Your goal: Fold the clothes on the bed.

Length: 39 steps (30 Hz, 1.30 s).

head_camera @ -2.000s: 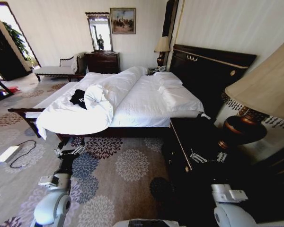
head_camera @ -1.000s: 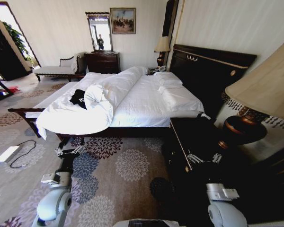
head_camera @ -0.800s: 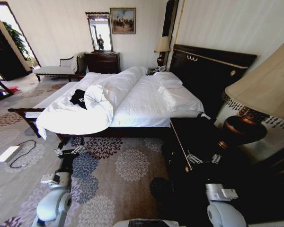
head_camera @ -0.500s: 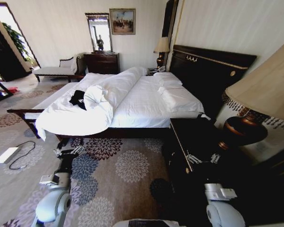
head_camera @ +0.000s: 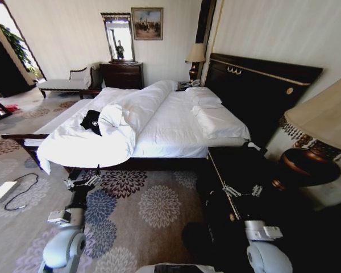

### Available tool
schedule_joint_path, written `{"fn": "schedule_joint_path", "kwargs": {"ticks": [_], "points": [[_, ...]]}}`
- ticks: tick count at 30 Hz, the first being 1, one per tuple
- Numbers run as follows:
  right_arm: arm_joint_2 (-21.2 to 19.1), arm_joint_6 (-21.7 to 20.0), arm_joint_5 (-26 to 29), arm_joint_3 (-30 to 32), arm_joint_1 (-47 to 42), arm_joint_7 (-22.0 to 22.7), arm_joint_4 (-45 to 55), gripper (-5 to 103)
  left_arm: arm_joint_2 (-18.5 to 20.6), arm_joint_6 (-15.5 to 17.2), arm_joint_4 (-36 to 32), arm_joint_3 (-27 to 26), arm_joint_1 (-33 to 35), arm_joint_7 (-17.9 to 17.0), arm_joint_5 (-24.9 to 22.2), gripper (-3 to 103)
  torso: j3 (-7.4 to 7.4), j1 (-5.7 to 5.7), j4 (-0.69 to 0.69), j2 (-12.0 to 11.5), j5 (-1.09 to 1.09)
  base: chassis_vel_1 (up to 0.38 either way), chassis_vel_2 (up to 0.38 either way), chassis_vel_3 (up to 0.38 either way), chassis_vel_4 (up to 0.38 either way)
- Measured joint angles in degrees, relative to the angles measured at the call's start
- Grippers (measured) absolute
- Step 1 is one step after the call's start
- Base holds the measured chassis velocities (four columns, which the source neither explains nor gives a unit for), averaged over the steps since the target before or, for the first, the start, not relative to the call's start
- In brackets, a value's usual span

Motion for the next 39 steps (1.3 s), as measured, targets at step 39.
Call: {"fn": "schedule_joint_path", "kwargs": {"ticks": [39], "points": [[0.4,0.4,-0.6,-0.1,0.3,-0.1,-1.3,100,0.5,-0.4,0.3,-0.1,0.2,0.2,0.1,100,0.00,-0.01,0.01,0.0,0.00,-0.126,0.126,0.130,-0.128]]}}
